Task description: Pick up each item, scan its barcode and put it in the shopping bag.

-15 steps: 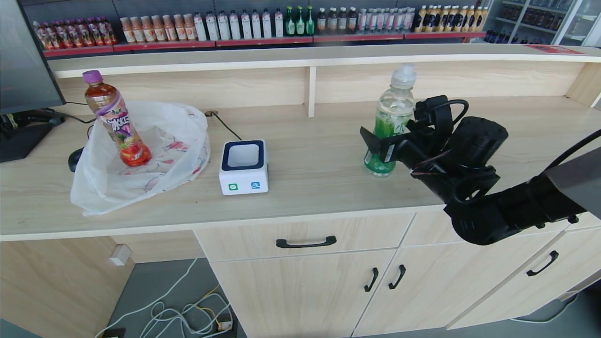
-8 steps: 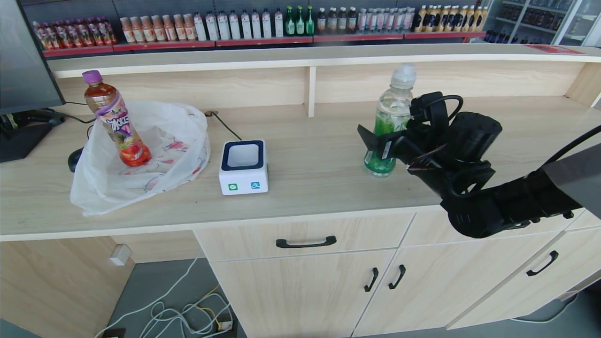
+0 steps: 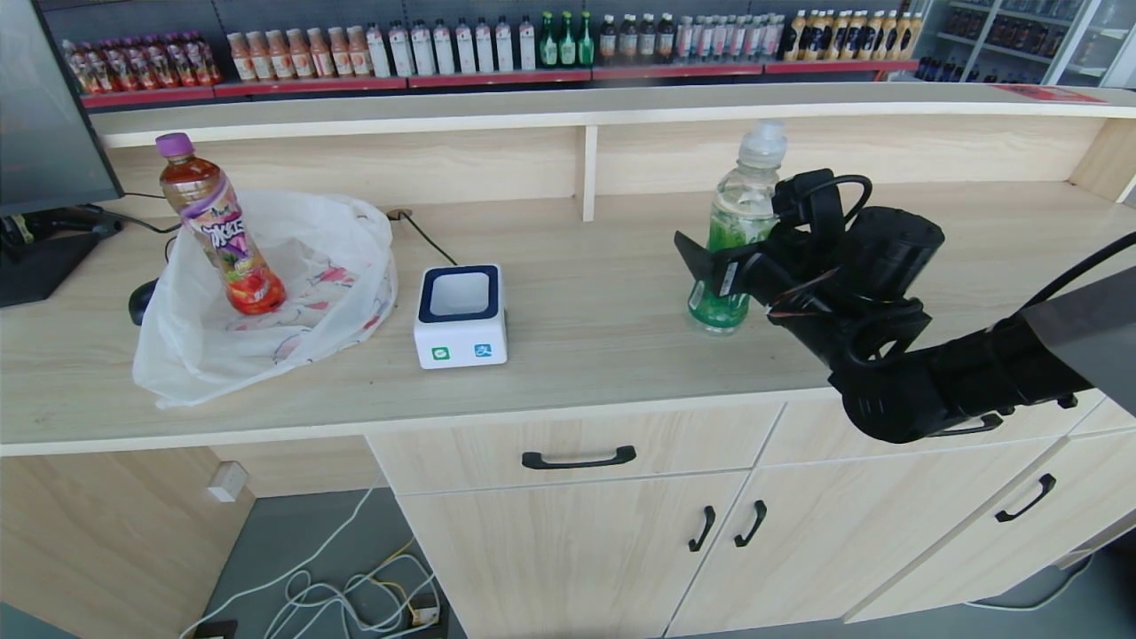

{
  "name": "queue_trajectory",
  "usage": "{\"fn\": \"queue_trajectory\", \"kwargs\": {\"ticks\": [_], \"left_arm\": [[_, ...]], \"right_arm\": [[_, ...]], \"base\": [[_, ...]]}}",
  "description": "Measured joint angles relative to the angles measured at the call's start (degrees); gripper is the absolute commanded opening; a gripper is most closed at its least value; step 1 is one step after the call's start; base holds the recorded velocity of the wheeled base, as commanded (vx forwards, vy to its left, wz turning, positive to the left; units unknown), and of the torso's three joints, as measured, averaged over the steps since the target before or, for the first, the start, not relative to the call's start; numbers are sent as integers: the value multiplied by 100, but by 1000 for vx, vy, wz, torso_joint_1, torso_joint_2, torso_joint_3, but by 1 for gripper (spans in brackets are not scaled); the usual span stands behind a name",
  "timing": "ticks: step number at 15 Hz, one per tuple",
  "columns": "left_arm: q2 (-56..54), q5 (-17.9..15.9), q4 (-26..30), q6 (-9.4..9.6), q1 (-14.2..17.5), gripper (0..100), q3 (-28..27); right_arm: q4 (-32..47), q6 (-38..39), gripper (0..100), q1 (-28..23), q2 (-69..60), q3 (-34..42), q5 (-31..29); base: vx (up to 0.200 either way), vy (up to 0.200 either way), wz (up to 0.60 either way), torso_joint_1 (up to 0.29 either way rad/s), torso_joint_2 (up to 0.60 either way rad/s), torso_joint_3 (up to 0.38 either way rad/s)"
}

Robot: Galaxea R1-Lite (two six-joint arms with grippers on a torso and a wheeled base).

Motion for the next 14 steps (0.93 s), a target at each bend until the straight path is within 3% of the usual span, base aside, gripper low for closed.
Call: {"fn": "queue_trajectory", "kwargs": {"ticks": [1, 2, 14], "left_arm": [[0, 2, 0, 0, 0, 100, 0], [0, 2, 0, 0, 0, 100, 0], [0, 2, 0, 2, 0, 100, 0]], "right_arm": [[0, 0, 100, 2, 2, -2, 0], [-2, 0, 0, 2, 7, -7, 0], [-10, 0, 0, 2, -6, -46, 6]], "base": [[0, 0, 0, 0, 0, 0], [0, 0, 0, 0, 0, 0], [0, 0, 0, 0, 0, 0]]}}
